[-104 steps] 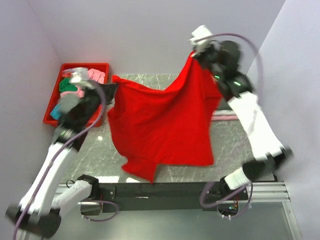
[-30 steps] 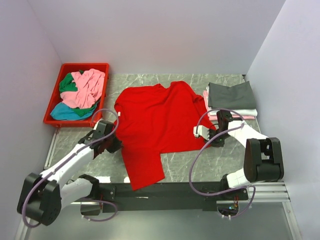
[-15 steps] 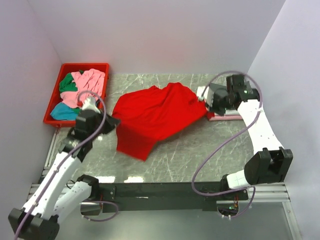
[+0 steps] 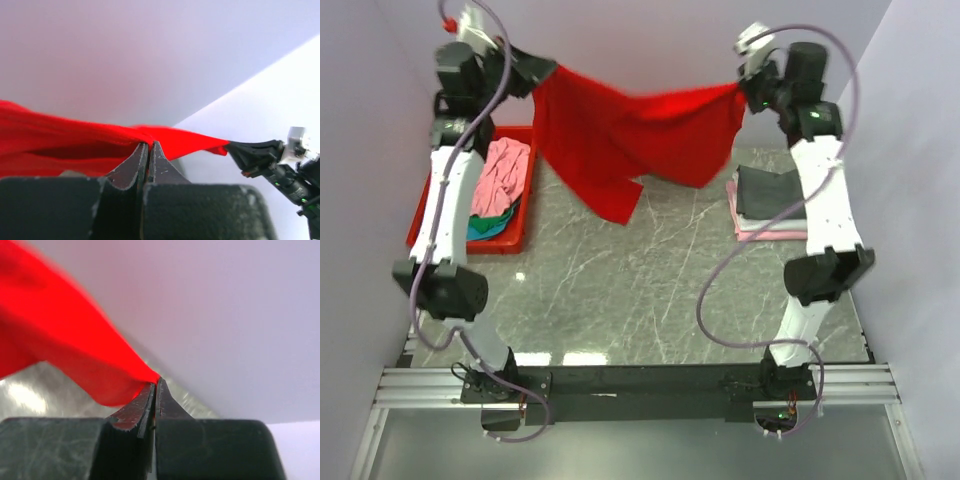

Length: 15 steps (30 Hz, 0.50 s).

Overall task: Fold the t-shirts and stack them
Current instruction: Flatten the tshirt out

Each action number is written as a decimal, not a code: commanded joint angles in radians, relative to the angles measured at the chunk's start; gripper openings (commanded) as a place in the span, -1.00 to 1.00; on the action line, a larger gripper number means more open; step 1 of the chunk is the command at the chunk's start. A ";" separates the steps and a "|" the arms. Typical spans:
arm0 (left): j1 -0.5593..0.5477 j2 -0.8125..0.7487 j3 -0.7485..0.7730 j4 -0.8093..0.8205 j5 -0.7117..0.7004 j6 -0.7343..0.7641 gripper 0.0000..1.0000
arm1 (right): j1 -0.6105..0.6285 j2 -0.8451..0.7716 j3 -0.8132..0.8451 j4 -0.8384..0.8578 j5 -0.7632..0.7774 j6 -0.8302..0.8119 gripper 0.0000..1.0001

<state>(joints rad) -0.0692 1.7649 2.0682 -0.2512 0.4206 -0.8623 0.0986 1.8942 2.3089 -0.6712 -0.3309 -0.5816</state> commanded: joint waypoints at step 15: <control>0.002 -0.992 -1.078 -0.135 0.050 0.049 -0.99 | -0.045 -0.902 -1.086 0.106 -0.077 -0.213 -1.00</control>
<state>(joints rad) -0.0700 0.7113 1.1770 -0.1280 0.4335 -0.8318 0.0544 0.9504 1.3674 -0.4313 -0.4278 -0.6739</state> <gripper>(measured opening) 0.017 0.008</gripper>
